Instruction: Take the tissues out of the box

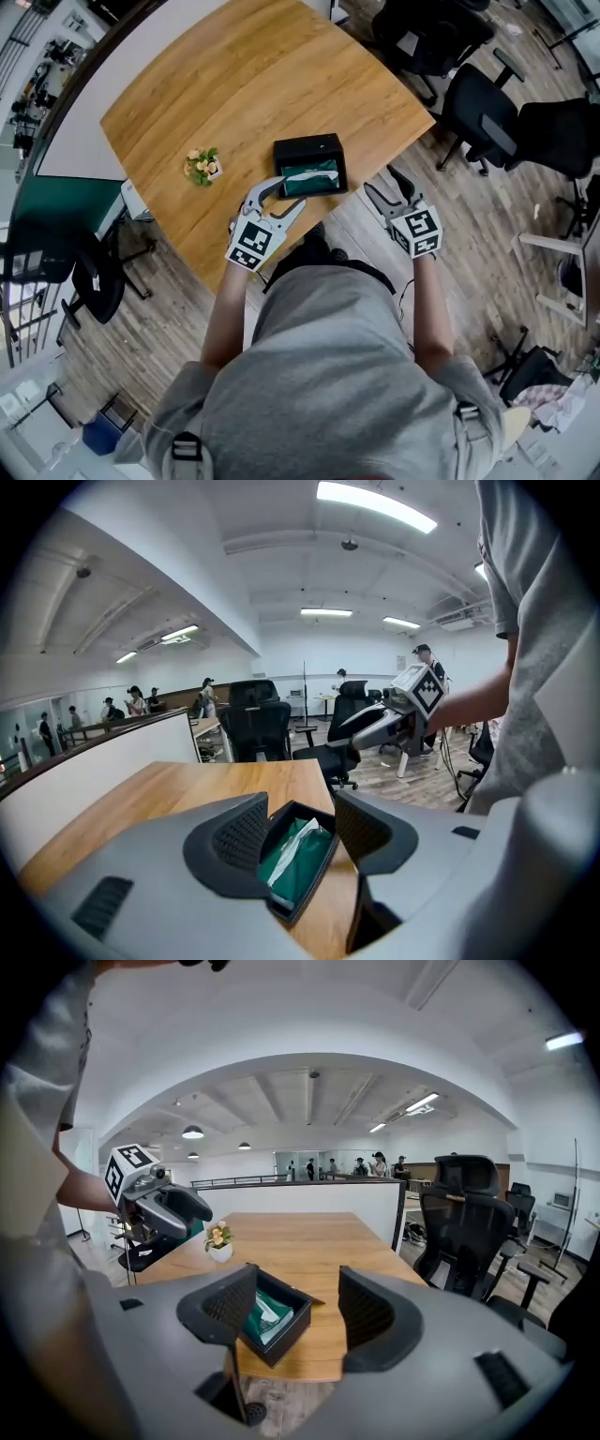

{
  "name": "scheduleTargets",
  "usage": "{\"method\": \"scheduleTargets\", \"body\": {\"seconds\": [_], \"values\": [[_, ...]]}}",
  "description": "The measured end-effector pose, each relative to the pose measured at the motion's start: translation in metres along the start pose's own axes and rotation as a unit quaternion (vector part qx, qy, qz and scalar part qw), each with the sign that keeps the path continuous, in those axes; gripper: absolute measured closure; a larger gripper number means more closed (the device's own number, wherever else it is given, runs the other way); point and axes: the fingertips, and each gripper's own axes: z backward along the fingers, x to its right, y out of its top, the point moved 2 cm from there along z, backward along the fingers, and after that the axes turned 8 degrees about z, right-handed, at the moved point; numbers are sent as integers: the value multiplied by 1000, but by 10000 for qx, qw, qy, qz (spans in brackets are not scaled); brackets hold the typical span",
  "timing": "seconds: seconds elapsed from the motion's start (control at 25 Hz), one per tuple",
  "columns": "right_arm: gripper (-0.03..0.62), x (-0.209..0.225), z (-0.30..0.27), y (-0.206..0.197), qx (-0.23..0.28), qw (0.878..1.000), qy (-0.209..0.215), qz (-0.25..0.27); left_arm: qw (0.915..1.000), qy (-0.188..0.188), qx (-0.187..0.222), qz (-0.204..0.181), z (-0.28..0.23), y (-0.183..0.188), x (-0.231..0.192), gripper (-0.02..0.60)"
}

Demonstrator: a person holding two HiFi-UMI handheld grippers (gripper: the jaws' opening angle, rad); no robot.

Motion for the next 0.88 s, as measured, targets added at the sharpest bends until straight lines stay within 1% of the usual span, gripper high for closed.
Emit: {"method": "scheduleTargets", "body": {"seconds": [0.08, 0.16, 0.24, 0.4, 0.52, 0.64, 0.8, 0.88], "values": [[312, 2, -6, 2, -38, 9999, -109, 31, 9996, -256, -38, -57, -6, -3, -5, 344], [312, 3, -12, 3, -59, 9997, -222, -18, 9986, -443, -164, -219, -15, -7, -11, 344], [312, 1, -16, 1, -119, 9996, -264, -68, 9972, -584, -318, -340, -23, -14, -15, 344], [312, 0, -21, -3, -300, 9991, -277, -64, 9941, -797, -581, -447, -37, -28, -17, 343], [312, 2, -25, -4, -339, 9990, -283, -59, 9920, -900, -659, -591, -46, -32, -16, 344], [312, 5, -32, -7, -393, 9989, -235, -24, 9909, -948, -694, -652, -56, -34, -16, 344], [312, 5, -37, -11, -487, 9987, -135, 50, 9888, -944, -862, -771, -67, -43, -17, 344], [310, 6, -39, -13, -467, 9989, -100, 38, 9864, -965, -979, -901, -73, -48, -16, 344]]}}
